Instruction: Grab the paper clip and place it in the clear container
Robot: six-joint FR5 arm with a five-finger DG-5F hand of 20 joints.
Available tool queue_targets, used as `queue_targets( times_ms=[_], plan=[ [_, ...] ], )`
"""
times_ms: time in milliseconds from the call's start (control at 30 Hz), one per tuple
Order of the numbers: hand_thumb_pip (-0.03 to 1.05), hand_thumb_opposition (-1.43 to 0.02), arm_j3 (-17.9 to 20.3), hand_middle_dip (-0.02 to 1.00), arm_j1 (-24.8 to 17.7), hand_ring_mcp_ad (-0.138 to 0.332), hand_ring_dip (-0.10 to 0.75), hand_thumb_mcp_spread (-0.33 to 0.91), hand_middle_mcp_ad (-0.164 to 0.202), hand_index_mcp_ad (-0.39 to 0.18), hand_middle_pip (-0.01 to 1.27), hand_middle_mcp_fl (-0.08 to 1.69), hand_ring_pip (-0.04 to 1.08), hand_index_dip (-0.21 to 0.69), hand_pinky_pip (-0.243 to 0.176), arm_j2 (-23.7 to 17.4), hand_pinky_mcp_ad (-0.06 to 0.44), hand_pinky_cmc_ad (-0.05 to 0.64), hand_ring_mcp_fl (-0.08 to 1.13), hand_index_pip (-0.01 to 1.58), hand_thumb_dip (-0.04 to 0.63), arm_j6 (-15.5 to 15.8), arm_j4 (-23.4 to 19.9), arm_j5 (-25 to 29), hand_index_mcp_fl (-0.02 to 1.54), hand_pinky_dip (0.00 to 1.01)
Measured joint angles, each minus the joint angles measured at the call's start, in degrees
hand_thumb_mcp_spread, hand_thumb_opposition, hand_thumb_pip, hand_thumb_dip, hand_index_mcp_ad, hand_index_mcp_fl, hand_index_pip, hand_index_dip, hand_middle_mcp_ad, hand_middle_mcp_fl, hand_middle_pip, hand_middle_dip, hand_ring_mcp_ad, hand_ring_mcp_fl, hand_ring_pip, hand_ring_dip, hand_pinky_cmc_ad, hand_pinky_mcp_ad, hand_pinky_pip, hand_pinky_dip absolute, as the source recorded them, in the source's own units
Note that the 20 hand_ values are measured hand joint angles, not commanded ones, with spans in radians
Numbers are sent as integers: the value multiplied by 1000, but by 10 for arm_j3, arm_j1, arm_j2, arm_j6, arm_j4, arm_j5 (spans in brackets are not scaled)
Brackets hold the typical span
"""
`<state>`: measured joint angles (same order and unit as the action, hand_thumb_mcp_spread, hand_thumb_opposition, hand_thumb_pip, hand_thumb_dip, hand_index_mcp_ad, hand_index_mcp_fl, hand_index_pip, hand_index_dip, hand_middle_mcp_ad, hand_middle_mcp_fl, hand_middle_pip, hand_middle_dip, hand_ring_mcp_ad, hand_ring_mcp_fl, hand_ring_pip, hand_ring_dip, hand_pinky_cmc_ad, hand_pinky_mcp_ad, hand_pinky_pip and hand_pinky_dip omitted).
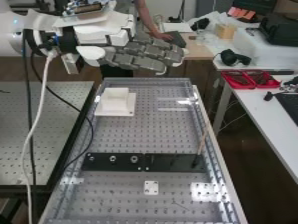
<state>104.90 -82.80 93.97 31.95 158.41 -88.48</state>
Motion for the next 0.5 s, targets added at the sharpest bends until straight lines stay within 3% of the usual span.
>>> queue_targets(
  times_ms=[500],
  plan=[
    [300,-778,4,126,-12,178,-31,501,61,-113,145,147,113,354,-75,3,162,328,35,178,218,3,-7,-3,550,159]
  ],
)
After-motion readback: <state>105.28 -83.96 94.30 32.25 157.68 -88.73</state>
